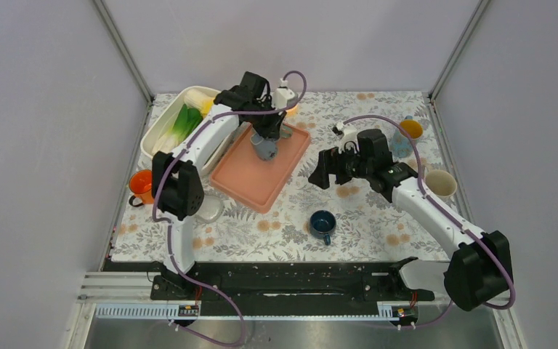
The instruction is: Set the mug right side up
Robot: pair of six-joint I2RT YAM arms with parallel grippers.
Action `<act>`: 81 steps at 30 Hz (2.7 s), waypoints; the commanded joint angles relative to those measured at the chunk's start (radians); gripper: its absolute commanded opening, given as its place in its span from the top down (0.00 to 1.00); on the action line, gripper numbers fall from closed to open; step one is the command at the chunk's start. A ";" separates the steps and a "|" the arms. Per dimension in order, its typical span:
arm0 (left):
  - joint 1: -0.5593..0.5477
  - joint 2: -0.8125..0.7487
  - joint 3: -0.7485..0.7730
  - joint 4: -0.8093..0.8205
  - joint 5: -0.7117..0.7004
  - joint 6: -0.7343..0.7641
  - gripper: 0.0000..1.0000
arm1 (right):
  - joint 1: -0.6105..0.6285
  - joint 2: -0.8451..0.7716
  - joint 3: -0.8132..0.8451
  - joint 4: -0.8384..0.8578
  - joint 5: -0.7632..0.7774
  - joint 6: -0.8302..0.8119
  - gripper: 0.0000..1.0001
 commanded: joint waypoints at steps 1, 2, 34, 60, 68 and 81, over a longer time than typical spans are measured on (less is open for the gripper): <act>0.009 -0.157 -0.034 0.088 0.161 -0.154 1.00 | 0.057 0.027 -0.050 0.356 -0.112 0.158 0.01; 0.009 -0.171 -0.032 0.088 0.185 -0.177 1.00 | 0.062 0.039 -0.060 0.423 -0.119 0.202 0.00; 0.031 -0.337 -0.080 0.163 0.292 -0.349 0.24 | 0.115 0.060 -0.131 0.922 -0.010 0.534 1.00; 0.203 -0.281 -0.150 0.114 -0.054 0.026 0.01 | 0.883 0.591 0.463 -0.452 0.495 -0.457 1.00; 0.184 -0.237 -0.148 0.059 -0.033 0.172 0.01 | 0.902 0.651 0.532 -0.518 0.530 -0.477 0.48; -0.004 0.031 0.185 0.062 -0.068 0.450 0.01 | 0.854 0.237 0.368 -0.325 0.460 -0.488 0.10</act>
